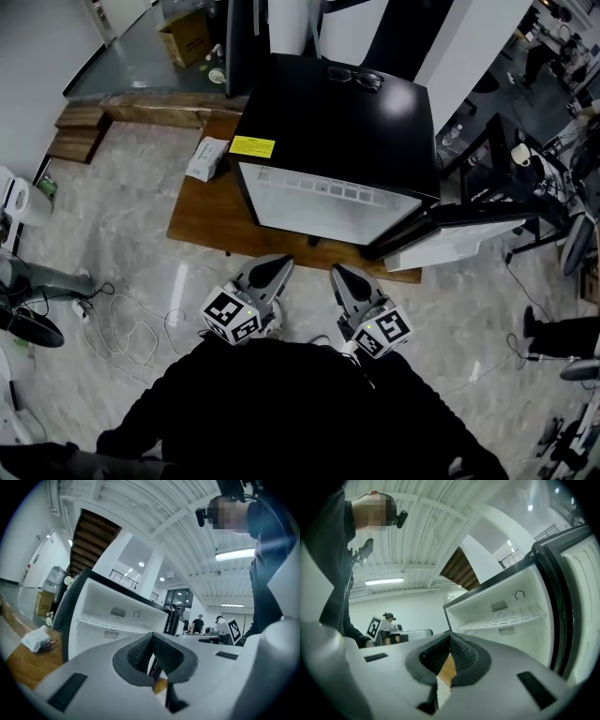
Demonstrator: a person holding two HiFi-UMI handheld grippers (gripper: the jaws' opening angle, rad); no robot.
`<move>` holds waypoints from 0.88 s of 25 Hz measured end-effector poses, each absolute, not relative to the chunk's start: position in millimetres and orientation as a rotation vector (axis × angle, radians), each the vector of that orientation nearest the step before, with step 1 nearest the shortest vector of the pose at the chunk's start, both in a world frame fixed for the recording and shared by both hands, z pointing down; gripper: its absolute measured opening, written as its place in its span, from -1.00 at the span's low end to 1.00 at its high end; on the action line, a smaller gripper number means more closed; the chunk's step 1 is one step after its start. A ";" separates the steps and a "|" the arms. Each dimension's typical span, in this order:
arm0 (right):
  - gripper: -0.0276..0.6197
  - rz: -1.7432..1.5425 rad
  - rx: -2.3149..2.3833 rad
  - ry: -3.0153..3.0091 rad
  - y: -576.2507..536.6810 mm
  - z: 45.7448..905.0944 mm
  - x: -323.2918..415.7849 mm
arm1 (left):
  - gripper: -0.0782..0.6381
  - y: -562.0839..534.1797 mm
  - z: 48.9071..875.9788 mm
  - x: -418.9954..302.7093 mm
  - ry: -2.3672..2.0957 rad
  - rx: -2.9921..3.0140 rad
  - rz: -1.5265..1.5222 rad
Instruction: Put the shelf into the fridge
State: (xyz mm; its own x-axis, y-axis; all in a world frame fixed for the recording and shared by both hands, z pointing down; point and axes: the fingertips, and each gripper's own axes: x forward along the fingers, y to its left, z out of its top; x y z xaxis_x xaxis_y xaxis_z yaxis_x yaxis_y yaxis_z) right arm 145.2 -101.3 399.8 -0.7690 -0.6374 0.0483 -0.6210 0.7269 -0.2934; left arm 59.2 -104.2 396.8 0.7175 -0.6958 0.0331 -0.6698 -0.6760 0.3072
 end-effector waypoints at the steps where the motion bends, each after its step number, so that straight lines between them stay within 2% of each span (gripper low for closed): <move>1: -0.91 -0.430 -1.038 2.875 -98.2 395.5 143.3 | -0.76 -102.5 393.7 61.8 -1.075 2.649 -0.112; 22: -0.91 -0.275 -1.006 2.883 -81.8 374.4 129.8 | -0.76 -82.3 378.4 79.1 -1.035 2.787 -0.074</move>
State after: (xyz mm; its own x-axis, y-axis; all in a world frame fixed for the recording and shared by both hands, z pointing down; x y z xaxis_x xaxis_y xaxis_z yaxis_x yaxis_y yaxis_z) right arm 129.8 -81.8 374.4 -0.7822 -0.6229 -0.0122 -0.6094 0.7690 -0.1933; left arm 79.1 -82.3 378.4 0.7582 -0.6519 0.0119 -0.6436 -0.7455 0.1734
